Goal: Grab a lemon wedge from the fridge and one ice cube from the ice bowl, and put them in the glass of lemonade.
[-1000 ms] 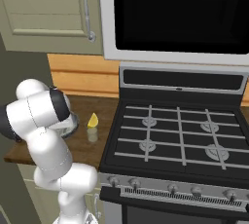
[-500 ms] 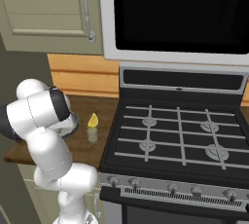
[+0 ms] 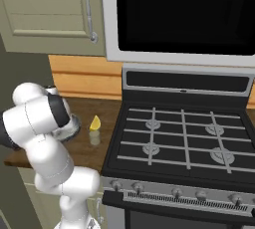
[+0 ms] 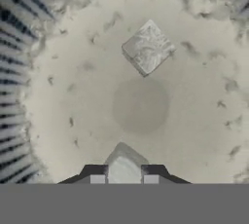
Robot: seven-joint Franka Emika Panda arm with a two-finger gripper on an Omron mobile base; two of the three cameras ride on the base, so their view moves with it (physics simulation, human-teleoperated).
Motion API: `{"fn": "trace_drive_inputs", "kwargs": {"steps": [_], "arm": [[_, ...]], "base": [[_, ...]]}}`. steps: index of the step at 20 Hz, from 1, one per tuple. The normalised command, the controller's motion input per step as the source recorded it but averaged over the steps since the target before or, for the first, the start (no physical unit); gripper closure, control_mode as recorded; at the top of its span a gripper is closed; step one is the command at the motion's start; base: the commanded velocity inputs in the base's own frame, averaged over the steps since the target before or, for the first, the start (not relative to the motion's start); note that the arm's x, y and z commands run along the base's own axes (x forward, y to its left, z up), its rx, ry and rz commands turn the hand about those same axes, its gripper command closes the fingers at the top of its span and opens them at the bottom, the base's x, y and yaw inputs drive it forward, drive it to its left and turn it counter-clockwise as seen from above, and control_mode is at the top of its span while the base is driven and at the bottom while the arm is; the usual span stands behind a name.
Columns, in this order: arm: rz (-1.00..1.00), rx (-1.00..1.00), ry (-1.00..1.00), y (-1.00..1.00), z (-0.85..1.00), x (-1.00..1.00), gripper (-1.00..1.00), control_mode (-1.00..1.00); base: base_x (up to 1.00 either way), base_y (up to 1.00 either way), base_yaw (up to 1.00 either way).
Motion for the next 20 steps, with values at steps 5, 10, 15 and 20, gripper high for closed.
{"fn": "trace_drive_inputs", "kwargs": {"steps": [5,10,15,20], "arm": [[0.0,0.05,-0.03,-0.05,0.38,-0.3,1.0,-1.0],[0.0,0.14,-0.08,-0.21,0.26,-0.04,1.0,-1.0],[0.0,0.09,-0.06,-0.13,0.14,0.0,1.0,-1.0],[0.0,0.1,-0.05,-0.15,0.15,0.0,1.0,-1.0]], "base": [[0.0,0.0,0.0],[0.0,0.0,0.0],[0.0,0.0,0.0],[0.0,0.0,0.0]]}}
